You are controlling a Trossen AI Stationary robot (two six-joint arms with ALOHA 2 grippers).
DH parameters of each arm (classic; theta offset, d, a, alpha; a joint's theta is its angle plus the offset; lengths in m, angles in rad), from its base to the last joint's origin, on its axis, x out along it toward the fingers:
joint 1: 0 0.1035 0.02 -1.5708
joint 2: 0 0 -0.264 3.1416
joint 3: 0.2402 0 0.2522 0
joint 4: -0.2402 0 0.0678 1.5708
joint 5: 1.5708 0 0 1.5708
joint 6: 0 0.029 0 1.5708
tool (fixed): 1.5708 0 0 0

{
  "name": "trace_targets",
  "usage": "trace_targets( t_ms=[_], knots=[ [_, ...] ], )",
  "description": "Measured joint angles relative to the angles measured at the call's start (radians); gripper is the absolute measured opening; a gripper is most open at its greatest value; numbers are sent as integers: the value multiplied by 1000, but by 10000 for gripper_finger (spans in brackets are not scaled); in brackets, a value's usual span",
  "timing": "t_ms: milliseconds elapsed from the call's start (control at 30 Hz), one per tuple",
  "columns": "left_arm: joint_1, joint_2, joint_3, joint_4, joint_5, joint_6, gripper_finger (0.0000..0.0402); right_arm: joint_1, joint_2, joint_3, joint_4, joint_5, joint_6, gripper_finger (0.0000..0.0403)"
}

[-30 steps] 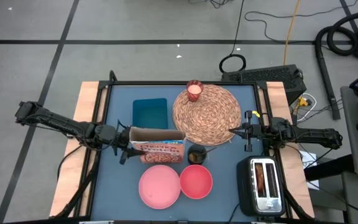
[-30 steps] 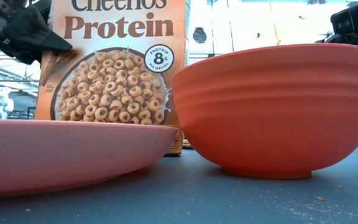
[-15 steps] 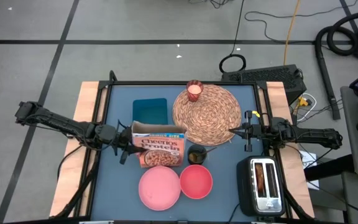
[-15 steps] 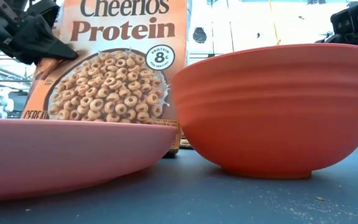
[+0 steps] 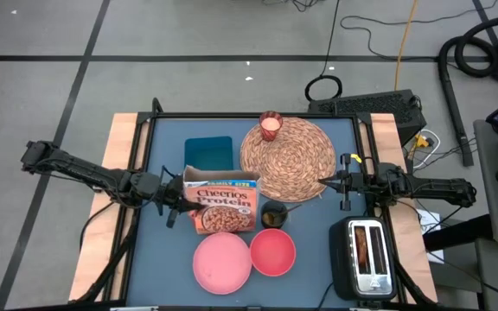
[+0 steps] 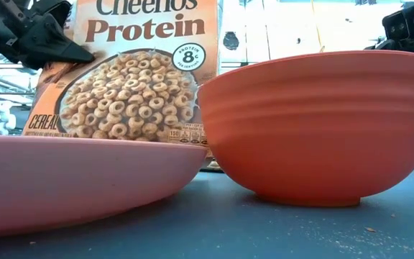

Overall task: Arrange a breakfast setting
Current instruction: Pour the cereal into the pink bowl

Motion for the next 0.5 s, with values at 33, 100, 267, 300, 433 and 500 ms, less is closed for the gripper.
trace_targets(
  t_ms=[33,100,267,300,433,500],
  knots=[
    [1,0,0,1,0,0,17,0,0,0,0,0,0,0],
    [1,0,0,1,0,0,10,0,0,0,0,0,0,0],
    [1,0,0,1,-5,6,6,0,0,0,0,0,0,0],
    [1,0,0,1,-8,7,5,0,0,0,0,0,0,0],
    [1,0,0,9,-9,6,4,0,0,0,0,0,0,0],
    [1,0,0,27,-9,6,4,0,0,0,0,0,0,0]
  ],
)
